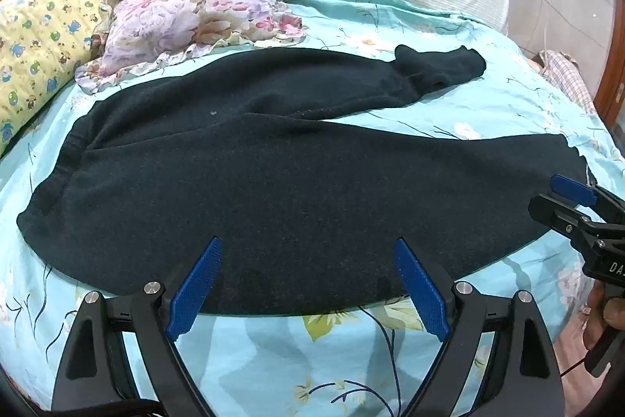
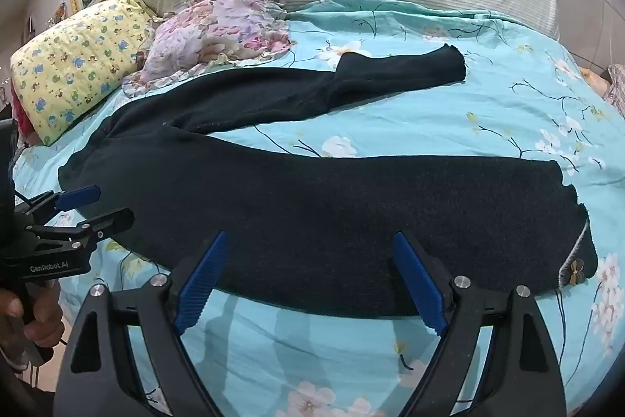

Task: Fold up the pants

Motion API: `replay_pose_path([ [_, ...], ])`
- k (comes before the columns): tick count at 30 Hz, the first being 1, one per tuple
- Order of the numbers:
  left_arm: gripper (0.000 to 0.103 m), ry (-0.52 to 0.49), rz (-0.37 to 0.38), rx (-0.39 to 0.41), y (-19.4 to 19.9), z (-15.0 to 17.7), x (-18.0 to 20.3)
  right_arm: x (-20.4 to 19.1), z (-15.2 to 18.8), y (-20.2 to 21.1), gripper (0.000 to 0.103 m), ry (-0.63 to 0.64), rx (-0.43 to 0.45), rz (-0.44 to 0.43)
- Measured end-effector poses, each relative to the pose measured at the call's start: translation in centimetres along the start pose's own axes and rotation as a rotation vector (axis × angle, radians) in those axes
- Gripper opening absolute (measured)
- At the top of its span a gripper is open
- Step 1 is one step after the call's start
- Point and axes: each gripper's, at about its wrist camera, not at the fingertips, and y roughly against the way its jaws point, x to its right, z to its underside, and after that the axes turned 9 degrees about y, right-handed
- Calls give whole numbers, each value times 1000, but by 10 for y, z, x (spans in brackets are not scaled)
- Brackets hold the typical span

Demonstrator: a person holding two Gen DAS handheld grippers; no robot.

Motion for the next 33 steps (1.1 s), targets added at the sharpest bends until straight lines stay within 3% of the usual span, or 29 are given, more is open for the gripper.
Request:
replay_pose_path([
  [33, 90, -1, 28, -27, -4, -1, 3, 1, 0, -6, 87, 2, -2, 1],
])
